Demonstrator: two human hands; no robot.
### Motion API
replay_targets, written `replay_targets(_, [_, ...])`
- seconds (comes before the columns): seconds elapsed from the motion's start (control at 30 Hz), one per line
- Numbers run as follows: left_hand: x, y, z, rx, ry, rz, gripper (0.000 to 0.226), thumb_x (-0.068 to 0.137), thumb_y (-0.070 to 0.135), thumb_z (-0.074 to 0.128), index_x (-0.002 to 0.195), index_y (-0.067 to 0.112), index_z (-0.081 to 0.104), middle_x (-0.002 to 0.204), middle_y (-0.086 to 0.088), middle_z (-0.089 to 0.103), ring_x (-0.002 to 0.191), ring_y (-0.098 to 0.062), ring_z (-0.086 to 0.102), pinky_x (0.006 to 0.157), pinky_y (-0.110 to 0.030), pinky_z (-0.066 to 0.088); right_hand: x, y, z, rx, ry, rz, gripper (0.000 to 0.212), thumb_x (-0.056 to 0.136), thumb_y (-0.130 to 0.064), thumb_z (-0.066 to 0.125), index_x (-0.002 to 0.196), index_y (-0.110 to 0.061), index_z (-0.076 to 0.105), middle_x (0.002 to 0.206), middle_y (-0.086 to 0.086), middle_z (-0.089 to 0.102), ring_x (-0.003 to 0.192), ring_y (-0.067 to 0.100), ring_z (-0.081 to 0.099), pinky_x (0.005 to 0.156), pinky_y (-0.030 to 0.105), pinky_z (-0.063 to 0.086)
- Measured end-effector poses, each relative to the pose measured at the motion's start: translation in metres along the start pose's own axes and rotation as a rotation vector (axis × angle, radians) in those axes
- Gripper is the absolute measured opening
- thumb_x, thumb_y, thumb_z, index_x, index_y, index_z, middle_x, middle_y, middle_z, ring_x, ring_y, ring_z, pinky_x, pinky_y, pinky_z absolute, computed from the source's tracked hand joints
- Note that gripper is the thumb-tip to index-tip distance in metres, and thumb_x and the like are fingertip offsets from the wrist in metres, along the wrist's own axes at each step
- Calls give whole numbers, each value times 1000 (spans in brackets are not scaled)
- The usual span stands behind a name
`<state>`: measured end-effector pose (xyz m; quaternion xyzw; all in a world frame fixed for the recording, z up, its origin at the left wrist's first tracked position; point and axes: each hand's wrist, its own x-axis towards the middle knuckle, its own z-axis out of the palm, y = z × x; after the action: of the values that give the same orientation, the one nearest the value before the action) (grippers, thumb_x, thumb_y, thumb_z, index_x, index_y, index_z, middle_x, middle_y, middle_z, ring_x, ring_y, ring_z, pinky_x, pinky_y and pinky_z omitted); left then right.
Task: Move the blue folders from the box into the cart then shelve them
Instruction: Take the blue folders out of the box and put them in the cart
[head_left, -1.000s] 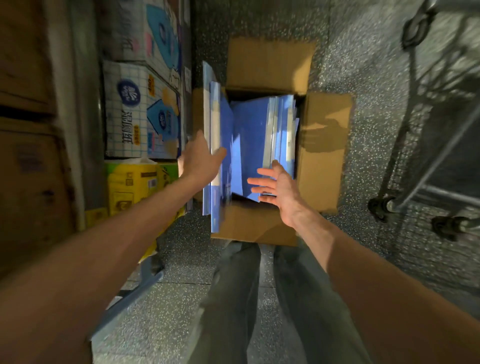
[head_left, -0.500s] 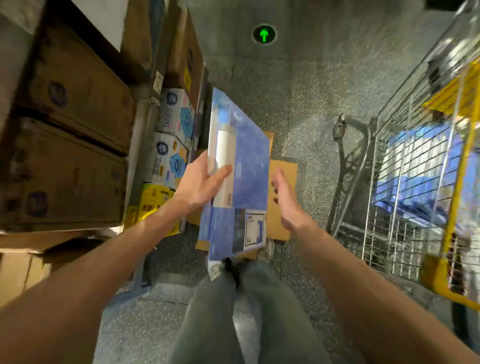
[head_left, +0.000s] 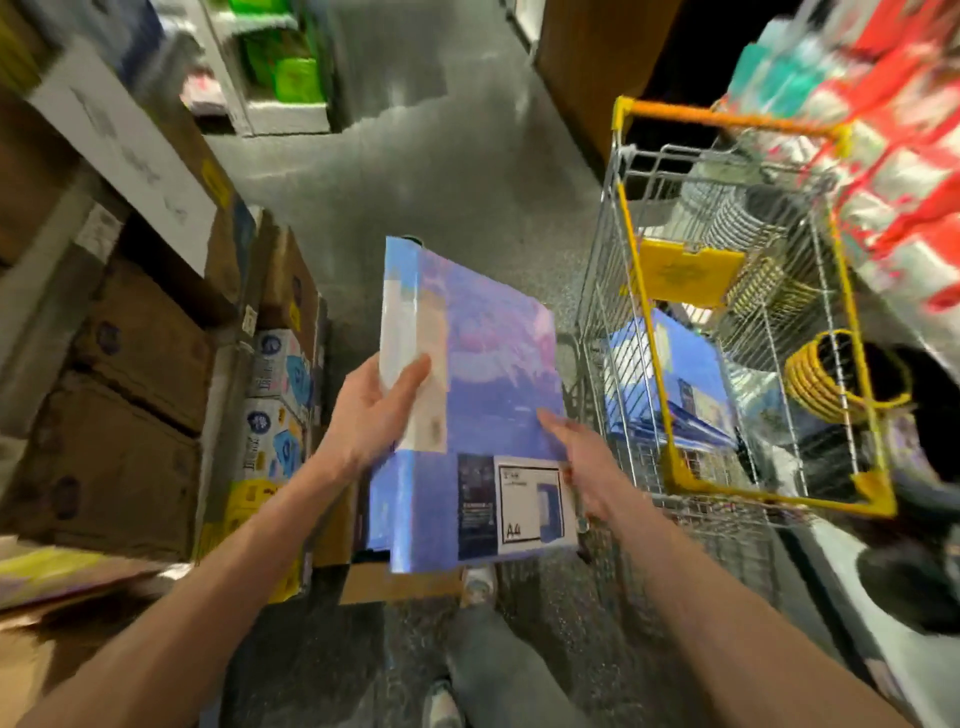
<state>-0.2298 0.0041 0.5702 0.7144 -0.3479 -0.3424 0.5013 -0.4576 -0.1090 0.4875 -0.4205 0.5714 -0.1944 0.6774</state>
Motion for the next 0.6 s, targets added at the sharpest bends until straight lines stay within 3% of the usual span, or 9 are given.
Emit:
replay_targets(0.07, [-18,11,5,-12,-17,8,27,99,44,59,109,21,68,84,-1,77,69,-26,73,57,-41,55,-29,-9,-10,98,60,-48,33,82,-31,78,108,-12,68,103,6,75,97,29,71,97,53,53])
replay_targets(0.13, [-33,24,16,-25,-52,35,32,98,47,59,112,20,67,90,-5,78,81,-42,72,61,-53,58,-51,-14,-27,154,100,-91,27,88,-24,75,108,-10,64,100,4,74,93,26,72,92,46,56])
replay_targets(0.23, [-47,47,39,-20,-96,95,31,98,37,63,122,18,60,102,0,76,88,-30,73,70,-49,60,-73,-18,-57,206,171,-147,35,86,-27,77,112,-12,59,109,5,71,93,25,71,77,38,60])
replay_targets(0.33, [-54,65,69,-23,-146,122,42,94,20,68,129,17,46,111,4,65,91,-11,69,71,-32,59,-85,-16,-92,239,236,-163,58,75,-36,85,121,-8,63,113,10,73,95,31,73,83,48,60])
replay_targets(0.4, [-57,72,90,-34,-191,111,45,92,17,67,128,22,40,110,8,62,89,-5,66,70,-28,59,-94,-14,-114,240,283,-183,49,79,-32,82,117,-5,67,106,11,76,92,33,74,84,53,59])
replay_targets(0.5, [-55,77,125,-31,-258,124,40,94,25,67,126,25,42,116,8,63,102,-13,68,86,-43,59,-103,-11,-150,238,353,-190,36,83,-28,79,108,-4,69,100,13,76,88,35,74,82,52,60])
replay_targets(0.6, [-52,85,175,-27,-303,167,39,98,31,63,130,20,44,120,4,63,107,-16,66,88,-43,57,-101,-4,-195,295,405,-199,27,83,-24,79,101,-6,70,99,15,76,88,36,73,80,49,60])
